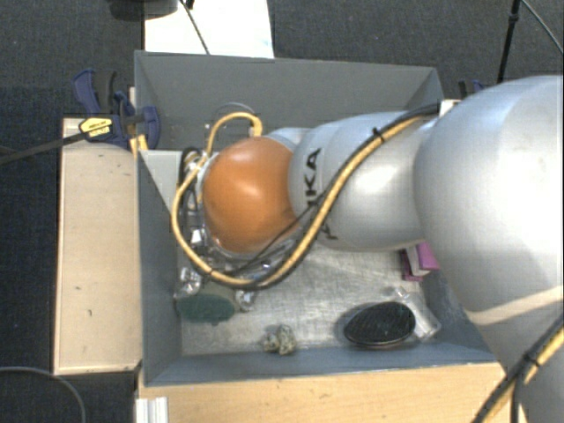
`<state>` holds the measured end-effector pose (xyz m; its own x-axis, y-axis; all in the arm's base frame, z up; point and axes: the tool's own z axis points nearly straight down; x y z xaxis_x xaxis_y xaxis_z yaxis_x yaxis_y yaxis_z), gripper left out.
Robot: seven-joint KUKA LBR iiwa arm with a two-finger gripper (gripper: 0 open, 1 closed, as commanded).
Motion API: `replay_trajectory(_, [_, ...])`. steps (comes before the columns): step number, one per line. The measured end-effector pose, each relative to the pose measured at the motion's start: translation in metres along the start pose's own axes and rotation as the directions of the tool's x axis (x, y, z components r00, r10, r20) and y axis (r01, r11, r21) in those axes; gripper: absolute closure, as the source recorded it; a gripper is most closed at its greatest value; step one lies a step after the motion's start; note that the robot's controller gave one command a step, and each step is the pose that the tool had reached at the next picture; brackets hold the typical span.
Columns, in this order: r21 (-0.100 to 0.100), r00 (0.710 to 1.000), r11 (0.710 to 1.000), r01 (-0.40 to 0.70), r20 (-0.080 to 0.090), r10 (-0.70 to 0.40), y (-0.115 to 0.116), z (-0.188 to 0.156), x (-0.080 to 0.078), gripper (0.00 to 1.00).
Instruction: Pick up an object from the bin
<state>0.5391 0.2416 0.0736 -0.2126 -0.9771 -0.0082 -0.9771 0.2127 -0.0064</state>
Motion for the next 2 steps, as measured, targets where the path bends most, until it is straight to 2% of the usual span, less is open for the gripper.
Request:
replay_trajectory(1, [-0.003, 1.0, 1.0, -0.007, -0.001, 0.007, 0.001, 0.001, 0.0, 1.0])
replay_trajectory(2, [-0.001, 0.973, 0.973, 0.229, -0.001, -0.229, 0.042, -0.153, 0.002, 1.0])
